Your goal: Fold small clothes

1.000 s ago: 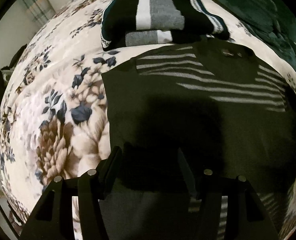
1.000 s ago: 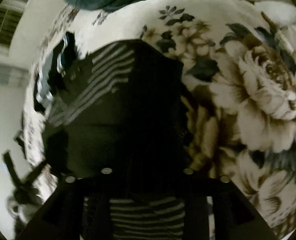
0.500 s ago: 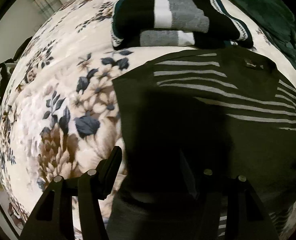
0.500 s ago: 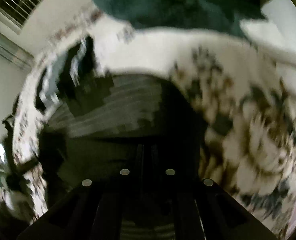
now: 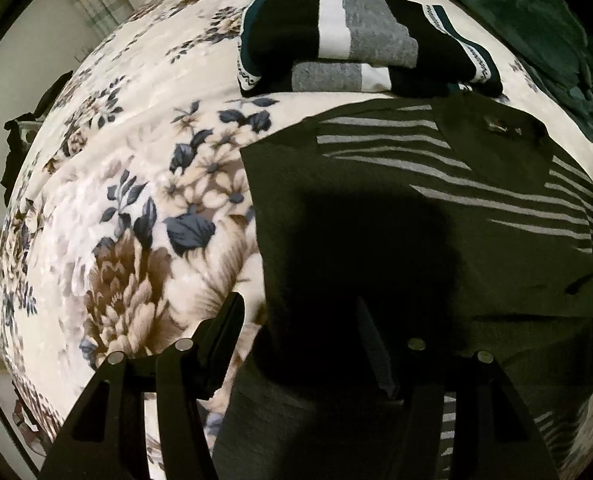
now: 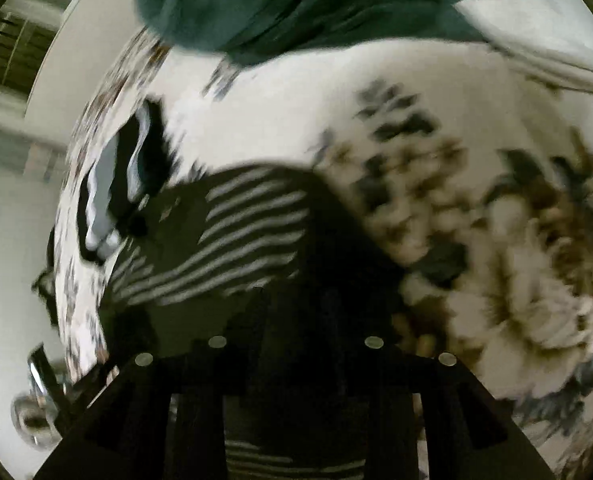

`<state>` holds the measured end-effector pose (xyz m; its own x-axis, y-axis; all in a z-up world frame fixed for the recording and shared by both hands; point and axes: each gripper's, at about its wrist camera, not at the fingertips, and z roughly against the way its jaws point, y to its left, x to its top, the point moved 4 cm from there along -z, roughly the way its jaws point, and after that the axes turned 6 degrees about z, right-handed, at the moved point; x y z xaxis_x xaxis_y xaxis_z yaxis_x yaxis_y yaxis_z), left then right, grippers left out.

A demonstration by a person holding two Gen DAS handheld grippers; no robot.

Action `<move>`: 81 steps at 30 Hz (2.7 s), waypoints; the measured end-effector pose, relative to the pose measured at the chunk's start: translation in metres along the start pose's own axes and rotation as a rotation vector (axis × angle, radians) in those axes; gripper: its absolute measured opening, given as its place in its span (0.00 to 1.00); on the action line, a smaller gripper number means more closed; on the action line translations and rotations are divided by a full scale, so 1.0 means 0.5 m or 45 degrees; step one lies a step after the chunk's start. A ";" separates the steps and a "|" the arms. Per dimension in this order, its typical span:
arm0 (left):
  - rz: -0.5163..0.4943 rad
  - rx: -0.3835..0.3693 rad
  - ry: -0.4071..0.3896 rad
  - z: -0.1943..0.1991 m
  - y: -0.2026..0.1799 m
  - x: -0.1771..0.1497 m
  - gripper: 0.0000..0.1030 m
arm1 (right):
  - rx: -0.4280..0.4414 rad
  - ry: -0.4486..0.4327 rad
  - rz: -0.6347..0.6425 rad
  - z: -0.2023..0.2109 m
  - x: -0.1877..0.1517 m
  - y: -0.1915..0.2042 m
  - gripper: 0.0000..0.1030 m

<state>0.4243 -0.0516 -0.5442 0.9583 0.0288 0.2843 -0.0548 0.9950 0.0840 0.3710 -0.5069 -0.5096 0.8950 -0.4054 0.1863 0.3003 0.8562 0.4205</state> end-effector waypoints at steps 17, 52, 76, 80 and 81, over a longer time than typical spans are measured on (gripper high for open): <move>-0.043 -0.008 0.021 -0.001 -0.019 -0.035 0.54 | -0.194 0.426 0.440 -0.131 -0.222 0.051 0.31; -0.127 -0.271 0.120 0.187 -0.081 -0.222 0.88 | -0.150 0.319 -0.043 0.238 -0.268 -0.085 0.72; -0.393 -0.391 0.538 0.256 -0.615 -0.785 0.62 | -0.017 0.510 0.147 0.183 -0.185 -0.343 0.72; -0.257 -0.277 0.495 0.231 -0.556 -0.744 0.63 | 0.009 0.508 0.182 0.163 -0.163 -0.317 0.72; -0.248 -0.254 0.498 0.220 -0.539 -0.746 0.63 | 0.026 0.503 0.184 0.152 -0.150 -0.308 0.72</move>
<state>0.0510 -0.3412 -0.5678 0.9812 -0.1639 -0.1021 0.1543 0.9833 -0.0961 0.2327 -0.6325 -0.5209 0.9864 -0.1240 -0.1082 0.1590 0.8871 0.4333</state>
